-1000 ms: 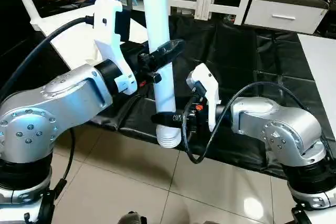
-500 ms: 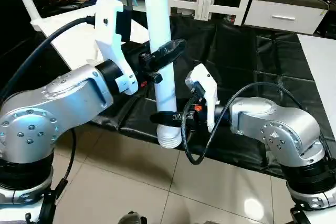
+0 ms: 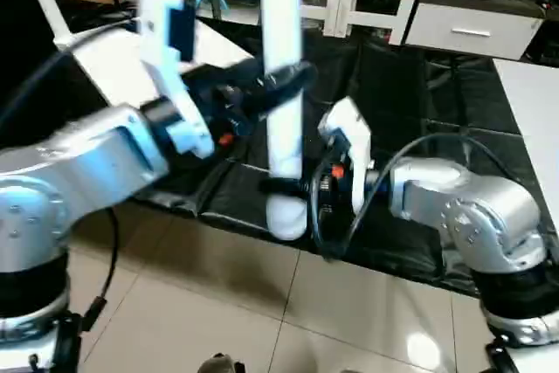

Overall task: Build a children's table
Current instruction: Pick table leg

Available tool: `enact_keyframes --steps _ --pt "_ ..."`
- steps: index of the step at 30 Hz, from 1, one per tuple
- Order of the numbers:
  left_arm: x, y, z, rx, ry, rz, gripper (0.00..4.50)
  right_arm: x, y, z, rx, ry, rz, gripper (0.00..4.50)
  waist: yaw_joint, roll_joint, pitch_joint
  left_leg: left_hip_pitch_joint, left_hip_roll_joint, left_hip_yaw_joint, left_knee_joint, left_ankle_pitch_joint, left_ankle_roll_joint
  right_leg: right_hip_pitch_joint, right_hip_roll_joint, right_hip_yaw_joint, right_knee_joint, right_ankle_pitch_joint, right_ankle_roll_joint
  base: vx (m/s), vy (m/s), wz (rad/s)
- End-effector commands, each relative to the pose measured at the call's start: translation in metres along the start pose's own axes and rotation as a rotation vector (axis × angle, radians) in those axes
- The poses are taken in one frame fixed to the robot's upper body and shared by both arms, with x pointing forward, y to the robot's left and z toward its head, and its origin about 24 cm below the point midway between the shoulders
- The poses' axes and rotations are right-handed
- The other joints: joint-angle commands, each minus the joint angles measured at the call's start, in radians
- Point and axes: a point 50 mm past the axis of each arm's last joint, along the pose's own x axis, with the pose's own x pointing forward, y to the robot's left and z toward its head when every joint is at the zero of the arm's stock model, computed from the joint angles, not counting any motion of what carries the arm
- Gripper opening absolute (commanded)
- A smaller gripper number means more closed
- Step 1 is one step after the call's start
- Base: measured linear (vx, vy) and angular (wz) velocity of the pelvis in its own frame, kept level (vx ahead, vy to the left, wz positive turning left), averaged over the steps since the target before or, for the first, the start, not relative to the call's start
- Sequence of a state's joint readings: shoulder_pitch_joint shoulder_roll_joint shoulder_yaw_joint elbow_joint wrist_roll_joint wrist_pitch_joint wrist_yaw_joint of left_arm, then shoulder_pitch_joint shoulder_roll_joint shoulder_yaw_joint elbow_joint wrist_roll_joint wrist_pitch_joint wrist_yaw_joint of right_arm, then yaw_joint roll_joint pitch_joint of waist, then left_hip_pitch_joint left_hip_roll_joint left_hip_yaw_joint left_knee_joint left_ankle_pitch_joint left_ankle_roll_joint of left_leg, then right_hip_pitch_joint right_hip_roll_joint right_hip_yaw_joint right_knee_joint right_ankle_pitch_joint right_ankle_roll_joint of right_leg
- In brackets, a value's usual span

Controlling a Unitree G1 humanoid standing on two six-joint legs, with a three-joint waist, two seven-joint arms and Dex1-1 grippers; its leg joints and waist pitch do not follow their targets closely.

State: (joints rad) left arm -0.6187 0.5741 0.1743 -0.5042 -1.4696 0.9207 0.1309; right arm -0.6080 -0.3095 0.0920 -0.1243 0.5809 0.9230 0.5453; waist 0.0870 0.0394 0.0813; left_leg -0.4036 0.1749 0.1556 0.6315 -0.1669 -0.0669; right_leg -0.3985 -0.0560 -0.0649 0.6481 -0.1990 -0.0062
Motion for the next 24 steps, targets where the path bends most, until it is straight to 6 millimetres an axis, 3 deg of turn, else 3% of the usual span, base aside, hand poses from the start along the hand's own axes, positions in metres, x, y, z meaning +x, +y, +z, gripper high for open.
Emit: enact_keyframes --steps 1,2,4,5,6,7,8,10,11,13,14,19,22,24 --pt "-0.013 0.0 0.01 0.022 -0.044 0.024 3.89 -0.011 -0.018 0.018 0.023 -0.107 -0.133 1.85 -0.003 0.013 -0.089 0.025 0.029 -0.013 -0.067 -0.215 -0.101 0.043 -0.062 0.049 -0.077 -0.258 -0.131 0.0 0.0 0.0" --pt "-0.025 0.002 0.015 0.034 -0.06 0.069 3.89 -0.016 -0.024 0.024 0.159 -0.19 -0.138 1.85 -0.005 0.013 -0.087 0.026 0.029 -0.012 -0.068 -0.221 -0.1 0.041 -0.06 0.049 -0.078 -0.264 -0.127 0.0 0.0 0.0" --pt "-0.031 0.004 0.017 0.025 -0.074 0.091 3.89 -0.018 -0.024 0.025 0.21 -0.214 -0.12 1.85 -0.007 0.016 -0.088 0.026 0.028 -0.013 -0.069 -0.232 -0.093 0.042 -0.057 0.047 -0.078 -0.274 -0.119 0.0 0.0 0.0" --pt "-0.045 0.012 0.02 0.009 -0.106 0.172 3.89 -0.024 -0.027 0.025 0.294 -0.247 -0.07 1.85 -0.007 0.014 -0.09 0.03 0.03 -0.011 -0.068 -0.227 -0.09 0.039 -0.055 0.049 -0.078 -0.255 -0.114 0.0 0.0 0.0" --pt "-0.051 0.017 0.018 0.015 -0.101 0.218 3.89 -0.027 -0.03 0.024 0.333 -0.258 -0.058 1.85 -0.007 0.017 -0.09 0.025 0.03 -0.014 -0.071 -0.222 -0.087 0.044 -0.055 0.047 -0.076 -0.243 -0.116 0.0 0.0 0.0" --pt "-0.059 0.02 0.009 0.062 -0.057 0.278 3.89 -0.032 -0.037 0.021 0.392 -0.267 -0.055 1.85 -0.006 0.009 -0.094 0.025 0.032 -0.014 -0.068 -0.206 -0.083 0.046 -0.059 0.048 -0.072 -0.231 -0.113 0.0 0.0 0.0" --pt "-0.06 0.02 0.008 0.068 -0.052 0.283 3.89 -0.032 -0.038 0.02 0.398 -0.268 -0.055 1.85 -0.008 0.012 -0.092 0.024 0.033 -0.014 -0.071 -0.204 -0.082 0.044 -0.058 0.047 -0.074 -0.235 -0.108 0.0 0.0 0.0" --pt "-0.063 0.014 -0.016 0.131 0.037 0.303 3.89 -0.036 -0.048 0.02 0.49 -0.298 -0.055 1.85 -0.007 -0.004 -0.089 0.026 0.036 -0.009 -0.075 -0.21 -0.083 0.039 -0.06 0.049 -0.083 -0.288 -0.083 0.0 0.0 0.0" --pt "-0.063 0.012 -0.028 0.144 0.075 0.316 3.89 -0.037 -0.051 0.022 0.535 -0.326 -0.045 1.85 -0.005 0.001 -0.092 0.028 0.038 -0.011 -0.075 -0.212 -0.082 0.039 -0.062 0.048 -0.08 -0.29 -0.085 0.0 0.0 0.0" --pt "-0.061 0.012 -0.04 0.2 0.118 0.357 3.89 -0.038 -0.054 0.027 0.583 -0.363 -0.029 1.85 -0.003 -0.001 -0.089 0.035 0.039 -0.01 -0.076 -0.255 -0.083 0.029 -0.062 0.048 -0.087 -0.335 -0.071 0.0 0.0 0.0" --pt "-0.06 0.013 -0.045 0.227 0.128 0.377 3.89 -0.038 -0.055 0.029 0.606 -0.379 -0.023 1.85 -0.005 -0.01 -0.085 0.033 0.039 -0.009 -0.079 -0.265 -0.079 0.028 -0.061 0.049 -0.094 -0.355 -0.062 0.0 0.0 0.0" --pt "-0.061 0.021 -0.074 0.303 0.156 0.512 3.89 -0.039 -0.055 0.038 0.673 -0.412 0.015 1.84 -0.006 -0.016 -0.08 0.028 0.036 -0.01 -0.084 -0.279 -0.088 0.024 -0.062 0.048 -0.104 -0.433 0.009 0.0 0.0 0.0" --pt "-0.063 0.022 -0.084 0.334 0.168 0.574 3.89 -0.039 -0.054 0.04 0.675 -0.398 0.019 1.84 -0.01 -0.015 -0.082 0.03 0.034 -0.013 -0.083 -0.299 -0.097 0.019 -0.063 0.045 -0.106 -0.453 0.014 0.0 0.0 0.0" --pt "-0.062 0.022 -0.089 0.353 0.174 0.607 3.89 -0.038 -0.052 0.04 0.665 -0.388 0.014 1.84 -0.012 -0.017 -0.077 0.031 0.033 -0.012 -0.083 -0.315 -0.094 0.016 -0.063 0.046 -0.111 -0.46 0.012 0.0 0.0 0.0"
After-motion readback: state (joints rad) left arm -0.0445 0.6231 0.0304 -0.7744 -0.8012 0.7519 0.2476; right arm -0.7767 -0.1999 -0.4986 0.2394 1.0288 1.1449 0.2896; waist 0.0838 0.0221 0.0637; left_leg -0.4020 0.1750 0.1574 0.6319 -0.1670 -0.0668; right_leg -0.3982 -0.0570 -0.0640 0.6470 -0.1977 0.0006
